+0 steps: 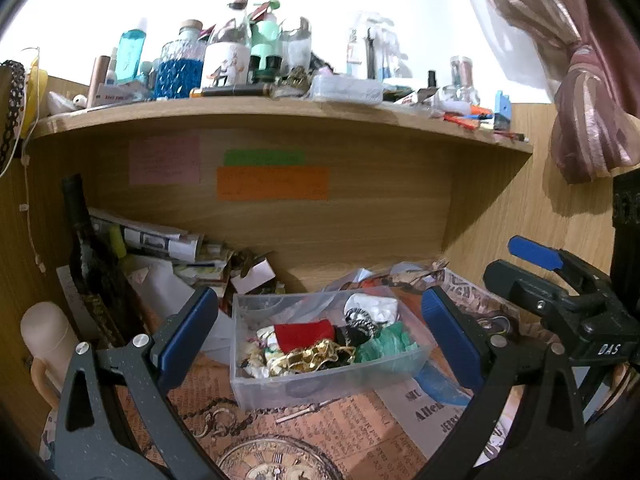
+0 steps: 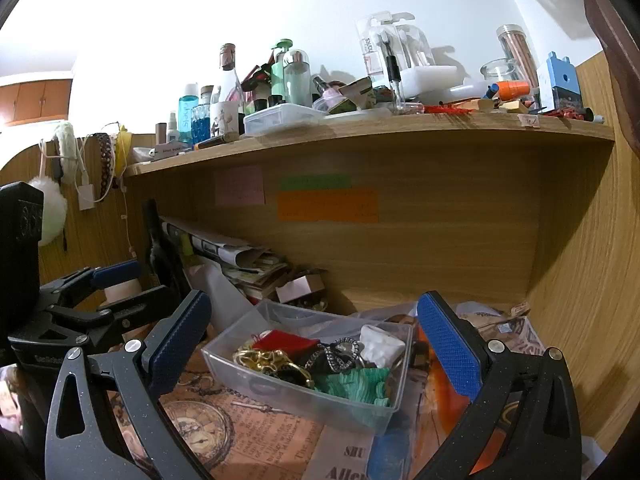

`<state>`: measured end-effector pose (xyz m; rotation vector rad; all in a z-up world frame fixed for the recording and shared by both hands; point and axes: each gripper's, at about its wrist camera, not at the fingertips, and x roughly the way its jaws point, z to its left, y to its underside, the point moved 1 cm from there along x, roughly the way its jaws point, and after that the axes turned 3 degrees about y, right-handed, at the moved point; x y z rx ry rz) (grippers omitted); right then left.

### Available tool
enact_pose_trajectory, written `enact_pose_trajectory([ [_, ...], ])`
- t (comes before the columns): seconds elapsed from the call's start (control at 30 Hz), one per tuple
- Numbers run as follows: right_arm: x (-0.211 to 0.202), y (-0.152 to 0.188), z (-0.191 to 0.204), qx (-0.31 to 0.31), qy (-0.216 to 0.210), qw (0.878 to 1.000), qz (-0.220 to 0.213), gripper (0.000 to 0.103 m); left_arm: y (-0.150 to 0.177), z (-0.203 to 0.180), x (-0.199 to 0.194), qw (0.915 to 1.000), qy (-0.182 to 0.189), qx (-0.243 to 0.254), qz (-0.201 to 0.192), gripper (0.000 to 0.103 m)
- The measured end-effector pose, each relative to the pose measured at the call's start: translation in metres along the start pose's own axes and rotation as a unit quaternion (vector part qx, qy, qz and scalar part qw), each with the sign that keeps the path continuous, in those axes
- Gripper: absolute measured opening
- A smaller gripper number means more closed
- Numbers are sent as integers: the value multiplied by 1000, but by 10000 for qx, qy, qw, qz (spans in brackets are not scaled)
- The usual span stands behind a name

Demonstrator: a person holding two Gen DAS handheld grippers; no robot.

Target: Organize soft objects

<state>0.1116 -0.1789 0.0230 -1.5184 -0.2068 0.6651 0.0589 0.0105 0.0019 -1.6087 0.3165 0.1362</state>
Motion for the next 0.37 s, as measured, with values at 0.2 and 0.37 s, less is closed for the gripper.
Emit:
enact_pose_trajectory([
  [0.2,1,1,0,-5,-18,10000,31,103,1,2,2,10000,-1,-18,-22,103],
  [0.37,3,1,0,-10,-38,10000,57,103,2,4,3,10000,-3,-43,-23,103],
])
